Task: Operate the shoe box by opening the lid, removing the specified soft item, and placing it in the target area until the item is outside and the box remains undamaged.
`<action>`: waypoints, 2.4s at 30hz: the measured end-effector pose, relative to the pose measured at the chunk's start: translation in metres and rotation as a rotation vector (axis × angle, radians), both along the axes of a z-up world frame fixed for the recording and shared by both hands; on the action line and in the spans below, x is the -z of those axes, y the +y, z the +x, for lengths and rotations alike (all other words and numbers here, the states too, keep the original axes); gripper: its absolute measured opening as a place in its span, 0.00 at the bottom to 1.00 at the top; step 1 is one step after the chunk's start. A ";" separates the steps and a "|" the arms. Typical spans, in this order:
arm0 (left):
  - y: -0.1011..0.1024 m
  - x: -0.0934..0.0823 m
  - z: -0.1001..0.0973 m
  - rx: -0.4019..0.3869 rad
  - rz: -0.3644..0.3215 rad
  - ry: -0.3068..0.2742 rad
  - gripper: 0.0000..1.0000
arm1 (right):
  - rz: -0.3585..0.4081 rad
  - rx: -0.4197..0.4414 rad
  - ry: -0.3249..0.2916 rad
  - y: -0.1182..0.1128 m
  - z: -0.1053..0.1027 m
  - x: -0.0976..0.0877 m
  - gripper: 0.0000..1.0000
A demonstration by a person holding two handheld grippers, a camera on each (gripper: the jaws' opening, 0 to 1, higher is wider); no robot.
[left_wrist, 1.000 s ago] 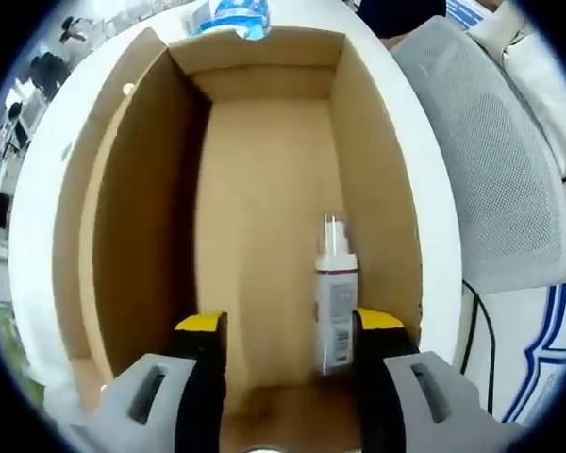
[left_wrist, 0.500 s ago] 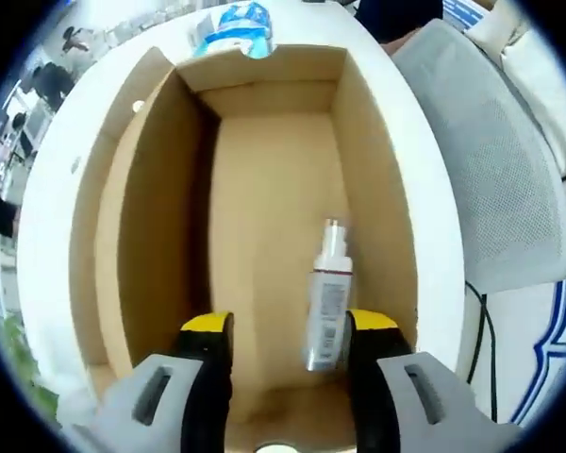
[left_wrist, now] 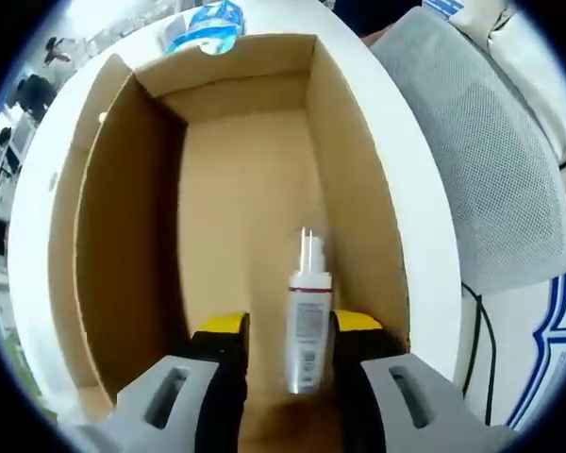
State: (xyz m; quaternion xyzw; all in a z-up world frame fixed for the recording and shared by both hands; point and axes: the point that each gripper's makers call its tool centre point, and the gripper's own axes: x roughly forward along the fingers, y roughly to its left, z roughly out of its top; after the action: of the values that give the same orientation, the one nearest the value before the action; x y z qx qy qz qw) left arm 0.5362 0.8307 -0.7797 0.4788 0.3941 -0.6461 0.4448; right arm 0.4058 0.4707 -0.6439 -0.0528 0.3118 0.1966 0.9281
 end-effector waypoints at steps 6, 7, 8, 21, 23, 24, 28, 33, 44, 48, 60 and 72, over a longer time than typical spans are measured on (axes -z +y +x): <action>-0.003 0.009 -0.001 0.008 -0.013 -0.009 0.20 | 0.004 0.003 0.003 0.000 -0.002 0.002 0.93; -0.003 0.011 -0.002 0.002 -0.012 -0.010 0.20 | 0.005 0.004 0.002 0.001 -0.002 0.002 0.92; -0.003 0.012 -0.002 0.000 -0.011 -0.011 0.19 | 0.007 0.005 0.001 0.001 -0.002 0.002 0.92; -0.005 0.016 -0.003 -0.057 -0.026 -0.018 0.19 | 0.011 -0.007 -0.001 0.004 -0.001 0.001 0.91; -0.006 0.016 -0.002 -0.069 -0.038 -0.022 0.19 | 0.012 -0.009 -0.001 0.005 -0.001 0.001 0.90; -0.007 0.015 -0.003 -0.070 -0.041 -0.027 0.19 | 0.013 -0.010 -0.002 0.005 -0.001 0.001 0.90; -0.010 0.015 0.001 -0.062 -0.059 -0.059 0.18 | 0.015 -0.013 -0.006 0.006 -0.001 0.000 0.90; -0.013 0.008 0.005 -0.059 -0.072 -0.091 0.18 | 0.018 -0.020 -0.018 0.008 0.000 -0.003 0.88; -0.032 -0.023 0.013 -0.092 -0.150 -0.145 0.18 | 0.019 -0.079 -0.033 0.022 0.009 -0.007 0.77; -0.046 -0.040 0.012 -0.101 -0.203 -0.158 0.18 | 0.005 -0.116 -0.042 0.028 0.012 -0.006 0.72; -0.082 -0.084 0.005 -0.132 -0.331 -0.165 0.18 | 0.019 -0.240 -0.086 0.071 0.021 -0.016 0.53; -0.121 -0.118 -0.023 -0.089 -0.456 -0.133 0.18 | 0.051 -0.344 -0.129 0.111 0.027 -0.026 0.41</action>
State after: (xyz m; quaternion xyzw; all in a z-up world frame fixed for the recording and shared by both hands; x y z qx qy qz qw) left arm 0.5136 0.7096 -0.6617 0.3898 0.2285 -0.6651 0.5946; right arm 0.4325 0.5822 -0.6182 -0.0944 0.2328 0.3564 0.8999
